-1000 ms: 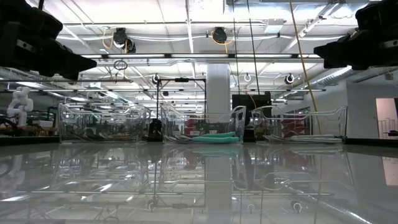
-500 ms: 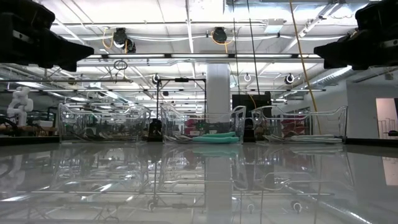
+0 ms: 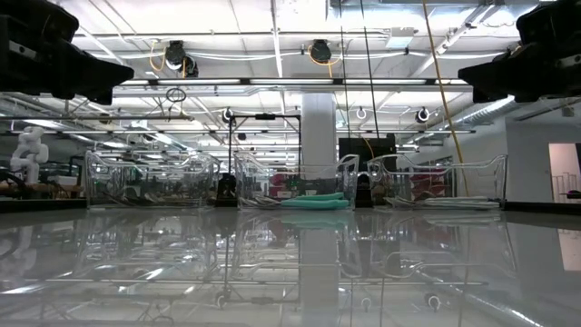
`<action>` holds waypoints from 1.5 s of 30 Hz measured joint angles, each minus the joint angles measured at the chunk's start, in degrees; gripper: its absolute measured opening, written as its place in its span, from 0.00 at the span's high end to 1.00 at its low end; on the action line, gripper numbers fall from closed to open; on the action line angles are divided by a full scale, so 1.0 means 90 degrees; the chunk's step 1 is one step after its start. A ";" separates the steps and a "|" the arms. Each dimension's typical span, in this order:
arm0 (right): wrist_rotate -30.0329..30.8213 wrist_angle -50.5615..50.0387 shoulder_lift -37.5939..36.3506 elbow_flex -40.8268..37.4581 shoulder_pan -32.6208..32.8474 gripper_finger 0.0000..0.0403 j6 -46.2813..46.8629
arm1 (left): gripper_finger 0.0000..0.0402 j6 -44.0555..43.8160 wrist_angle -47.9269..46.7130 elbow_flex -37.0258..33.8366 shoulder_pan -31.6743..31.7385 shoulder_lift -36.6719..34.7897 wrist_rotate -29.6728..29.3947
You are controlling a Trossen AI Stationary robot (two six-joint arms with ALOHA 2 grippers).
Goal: Sort silverware by color (type)
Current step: Return to Home Position
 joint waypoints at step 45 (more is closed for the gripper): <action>0.0012 0.0040 0.0015 0.0002 0.0002 1.00 -0.0171 | 1.00 0.0451 0.0288 -0.0109 0.0021 -0.0015 0.0059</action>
